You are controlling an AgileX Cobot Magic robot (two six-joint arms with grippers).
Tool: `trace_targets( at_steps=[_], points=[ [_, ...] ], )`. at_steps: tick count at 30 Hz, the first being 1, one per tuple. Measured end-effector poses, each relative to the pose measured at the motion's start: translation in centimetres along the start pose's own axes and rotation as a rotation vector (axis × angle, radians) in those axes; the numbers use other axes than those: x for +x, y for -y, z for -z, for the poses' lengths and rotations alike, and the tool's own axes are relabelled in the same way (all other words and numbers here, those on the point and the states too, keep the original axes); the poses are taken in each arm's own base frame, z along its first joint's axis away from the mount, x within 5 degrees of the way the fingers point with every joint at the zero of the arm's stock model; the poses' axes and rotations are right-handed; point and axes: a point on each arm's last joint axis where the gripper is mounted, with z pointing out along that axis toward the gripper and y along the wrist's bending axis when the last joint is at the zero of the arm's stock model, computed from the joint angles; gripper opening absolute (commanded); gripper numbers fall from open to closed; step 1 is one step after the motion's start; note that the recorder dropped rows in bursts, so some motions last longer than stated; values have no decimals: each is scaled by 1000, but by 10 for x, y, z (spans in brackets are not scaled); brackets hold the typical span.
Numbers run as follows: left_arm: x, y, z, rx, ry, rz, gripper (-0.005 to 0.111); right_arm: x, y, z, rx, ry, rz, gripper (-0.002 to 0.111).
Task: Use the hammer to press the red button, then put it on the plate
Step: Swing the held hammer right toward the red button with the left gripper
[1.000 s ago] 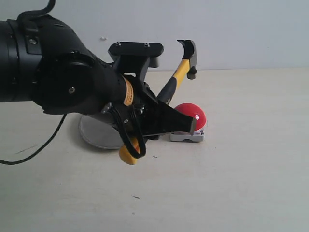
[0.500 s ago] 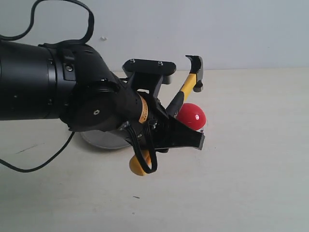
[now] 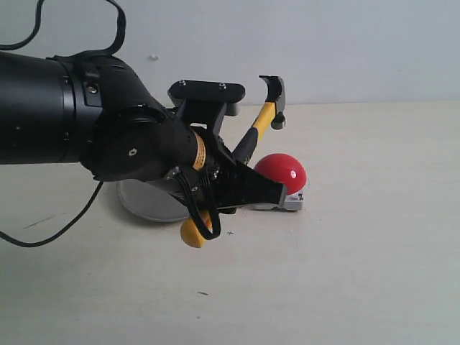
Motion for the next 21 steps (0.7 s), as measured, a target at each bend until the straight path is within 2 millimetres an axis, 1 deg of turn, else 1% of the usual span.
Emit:
trace_targets(
  at_steps=[6,13,21],
  points=[
    [-1,1,0,7,9,-10,0,0,0,0,0,0,0,0],
    [3,9,1,24,10,-33,0,0,0,0,0,0,0,0],
    [3,11,1,33,18,-32,0,0,0,0,0,0,0,0]
  ],
)
